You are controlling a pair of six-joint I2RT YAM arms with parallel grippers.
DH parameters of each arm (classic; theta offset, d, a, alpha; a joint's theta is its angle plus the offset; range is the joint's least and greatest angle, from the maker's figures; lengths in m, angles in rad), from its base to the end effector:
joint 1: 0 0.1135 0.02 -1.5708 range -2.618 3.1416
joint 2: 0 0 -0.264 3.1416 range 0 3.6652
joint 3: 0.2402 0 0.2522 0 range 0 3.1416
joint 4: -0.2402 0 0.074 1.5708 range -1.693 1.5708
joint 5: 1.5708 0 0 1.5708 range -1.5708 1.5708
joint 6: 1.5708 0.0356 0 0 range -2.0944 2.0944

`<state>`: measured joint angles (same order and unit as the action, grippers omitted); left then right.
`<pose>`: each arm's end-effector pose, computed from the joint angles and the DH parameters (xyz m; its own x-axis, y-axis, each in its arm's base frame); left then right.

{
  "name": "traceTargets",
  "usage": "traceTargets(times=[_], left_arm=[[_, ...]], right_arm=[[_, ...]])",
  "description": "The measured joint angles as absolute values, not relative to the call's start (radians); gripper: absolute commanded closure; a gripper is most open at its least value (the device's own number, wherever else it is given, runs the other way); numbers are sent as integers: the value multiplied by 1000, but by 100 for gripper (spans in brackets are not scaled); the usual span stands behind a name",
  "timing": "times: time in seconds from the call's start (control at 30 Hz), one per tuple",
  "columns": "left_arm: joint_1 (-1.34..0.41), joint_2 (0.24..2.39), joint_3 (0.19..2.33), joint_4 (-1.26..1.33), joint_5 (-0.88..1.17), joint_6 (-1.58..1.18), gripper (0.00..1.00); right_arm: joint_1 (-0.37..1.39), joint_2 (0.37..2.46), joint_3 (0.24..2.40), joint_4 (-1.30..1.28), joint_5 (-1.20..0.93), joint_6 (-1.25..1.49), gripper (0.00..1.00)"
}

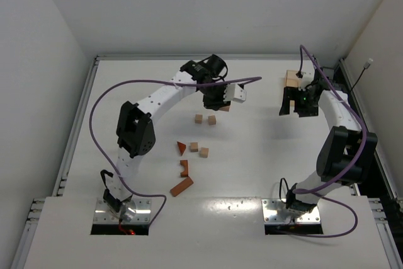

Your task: Build the wood block tower

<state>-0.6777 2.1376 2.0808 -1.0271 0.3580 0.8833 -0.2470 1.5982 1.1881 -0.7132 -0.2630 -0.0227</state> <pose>0.3505 -0.2981 0.2873 0.1156 0.8361 -0.5363 0.9858 -0.0305 0.1651 0.3152 -0.0699 0.2371 -0.8768 0.1985 -0.4379 0.1071 0.9686 0.2245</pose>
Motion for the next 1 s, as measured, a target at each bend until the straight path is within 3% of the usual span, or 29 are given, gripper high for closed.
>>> traceTargets(times=[0.27,0.63,1.0], left_arm=[[-679,2218,2094,-1014,287,780,100],[-643,2201,1907,-884,271,660,100],[-601,2164,1894,-865,272,646,100]], right_arm=[[-247,1596,1188,-713,-263,-23,17],[-247,1583,1188,-712,-270,-23,17],[-247,1577,1188,-712,-271,-23,17]])
